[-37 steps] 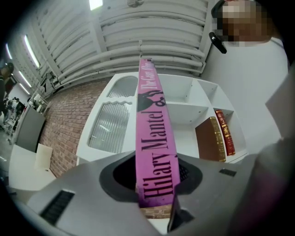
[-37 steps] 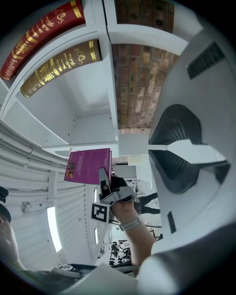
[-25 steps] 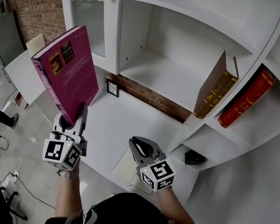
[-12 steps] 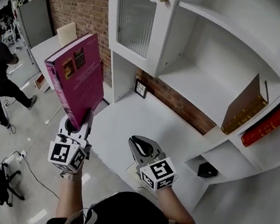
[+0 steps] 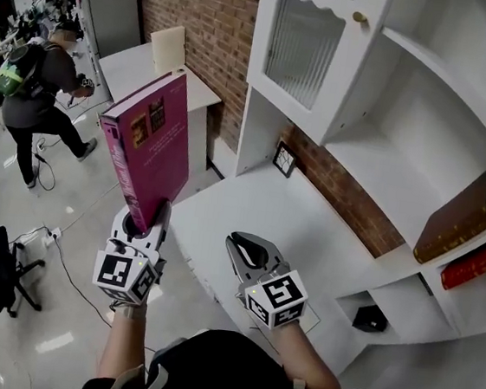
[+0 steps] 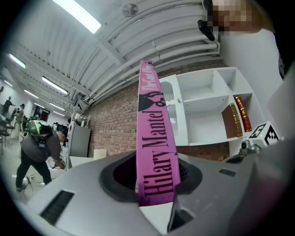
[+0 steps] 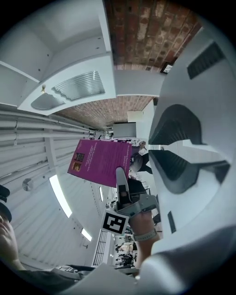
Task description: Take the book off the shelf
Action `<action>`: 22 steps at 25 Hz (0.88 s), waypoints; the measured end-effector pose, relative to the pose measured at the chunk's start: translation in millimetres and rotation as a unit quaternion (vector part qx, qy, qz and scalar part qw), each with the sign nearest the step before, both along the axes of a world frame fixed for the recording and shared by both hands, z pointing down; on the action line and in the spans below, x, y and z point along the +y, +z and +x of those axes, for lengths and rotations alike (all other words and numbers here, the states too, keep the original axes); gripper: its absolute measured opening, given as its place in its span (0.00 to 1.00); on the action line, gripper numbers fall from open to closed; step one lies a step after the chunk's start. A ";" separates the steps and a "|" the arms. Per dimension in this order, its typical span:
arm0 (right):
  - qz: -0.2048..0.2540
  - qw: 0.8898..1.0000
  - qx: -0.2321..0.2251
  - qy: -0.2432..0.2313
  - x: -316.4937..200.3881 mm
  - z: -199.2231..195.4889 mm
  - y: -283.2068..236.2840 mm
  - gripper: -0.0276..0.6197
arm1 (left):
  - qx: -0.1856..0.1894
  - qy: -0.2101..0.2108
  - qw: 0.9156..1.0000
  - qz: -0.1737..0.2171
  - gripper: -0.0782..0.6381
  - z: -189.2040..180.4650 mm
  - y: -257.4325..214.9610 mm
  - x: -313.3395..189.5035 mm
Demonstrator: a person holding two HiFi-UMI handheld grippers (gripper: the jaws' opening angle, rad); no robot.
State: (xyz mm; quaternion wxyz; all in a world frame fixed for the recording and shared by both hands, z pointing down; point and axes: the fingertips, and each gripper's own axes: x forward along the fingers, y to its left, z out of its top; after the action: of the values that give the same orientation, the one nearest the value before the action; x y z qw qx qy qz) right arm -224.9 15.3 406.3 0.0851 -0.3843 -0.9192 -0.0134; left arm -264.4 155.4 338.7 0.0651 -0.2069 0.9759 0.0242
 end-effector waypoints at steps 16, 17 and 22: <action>0.012 0.995 0.008 -0.102 80.4 9.5 12.6 0.08 | 0.052 -0.086 0.995 -0.015 0.31 43.3 54.5 64.6; 0.013 0.994 0.009 -0.107 83.4 8.0 13.4 0.08 | 0.055 -0.090 0.994 -0.015 0.31 43.7 56.8 66.2; 0.018 0.991 0.016 -0.130 94.8 0.8 21.3 0.08 | 0.068 -0.106 0.992 -0.009 0.31 44.0 70.4 72.1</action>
State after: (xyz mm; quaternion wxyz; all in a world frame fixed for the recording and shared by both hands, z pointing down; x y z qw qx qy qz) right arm -224.1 110.1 427.6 0.1047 -0.4988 -0.8597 -0.0347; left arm -220.5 227.5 409.1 -0.0014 -0.1005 0.9947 0.0229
